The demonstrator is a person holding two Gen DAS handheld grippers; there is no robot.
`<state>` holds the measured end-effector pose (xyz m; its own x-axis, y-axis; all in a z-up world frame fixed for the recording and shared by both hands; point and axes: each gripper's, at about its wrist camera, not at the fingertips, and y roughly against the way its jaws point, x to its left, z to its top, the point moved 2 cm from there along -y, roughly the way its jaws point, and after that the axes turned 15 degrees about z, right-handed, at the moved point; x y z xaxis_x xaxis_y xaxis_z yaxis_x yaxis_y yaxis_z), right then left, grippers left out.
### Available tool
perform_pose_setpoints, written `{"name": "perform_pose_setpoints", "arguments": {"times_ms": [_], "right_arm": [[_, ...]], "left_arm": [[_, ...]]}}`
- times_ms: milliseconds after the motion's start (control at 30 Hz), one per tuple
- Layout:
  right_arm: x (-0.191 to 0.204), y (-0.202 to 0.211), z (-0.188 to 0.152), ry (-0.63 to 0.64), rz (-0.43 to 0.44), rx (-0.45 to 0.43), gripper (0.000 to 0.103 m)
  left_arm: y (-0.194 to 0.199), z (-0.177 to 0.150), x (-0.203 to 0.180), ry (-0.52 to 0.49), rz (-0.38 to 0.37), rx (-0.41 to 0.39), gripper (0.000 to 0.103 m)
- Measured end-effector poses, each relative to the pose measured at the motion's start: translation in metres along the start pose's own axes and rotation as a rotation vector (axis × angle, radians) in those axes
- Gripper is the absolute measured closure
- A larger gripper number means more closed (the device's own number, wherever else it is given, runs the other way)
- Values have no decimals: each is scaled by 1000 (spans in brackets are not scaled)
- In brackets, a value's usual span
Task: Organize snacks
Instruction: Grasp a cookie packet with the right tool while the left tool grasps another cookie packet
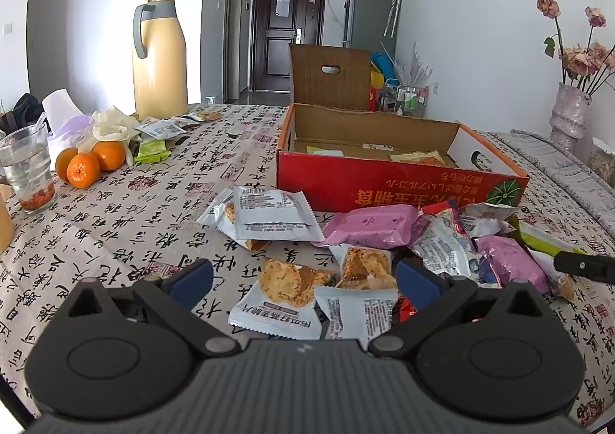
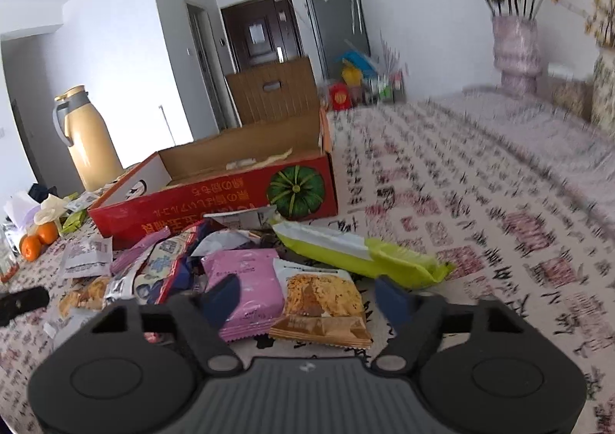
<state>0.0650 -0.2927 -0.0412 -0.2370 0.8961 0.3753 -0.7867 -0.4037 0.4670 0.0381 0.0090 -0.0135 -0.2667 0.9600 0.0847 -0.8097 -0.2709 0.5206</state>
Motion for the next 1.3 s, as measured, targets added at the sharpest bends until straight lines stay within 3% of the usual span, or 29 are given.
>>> {"name": "perform_pose_setpoints", "arguments": {"times_ms": [267, 333, 400, 733, 1300], "right_arm": [[-23, -28, 3, -127, 15, 80, 42], [-25, -28, 3, -140, 28, 66, 44], [-26, -29, 2, -139, 33, 68, 53], [-17, -22, -1, -78, 0, 32, 59], [17, 9, -8, 50, -25, -51, 61]], "left_arm": [[-7, 1, -2, -4, 11, 15, 0], [-8, 1, -3, -5, 12, 12, 0], [-9, 1, -2, -1, 13, 15, 0], [-13, -1, 6, 19, 13, 31, 0], [-15, -9, 18, 37, 38, 68, 0]]}}
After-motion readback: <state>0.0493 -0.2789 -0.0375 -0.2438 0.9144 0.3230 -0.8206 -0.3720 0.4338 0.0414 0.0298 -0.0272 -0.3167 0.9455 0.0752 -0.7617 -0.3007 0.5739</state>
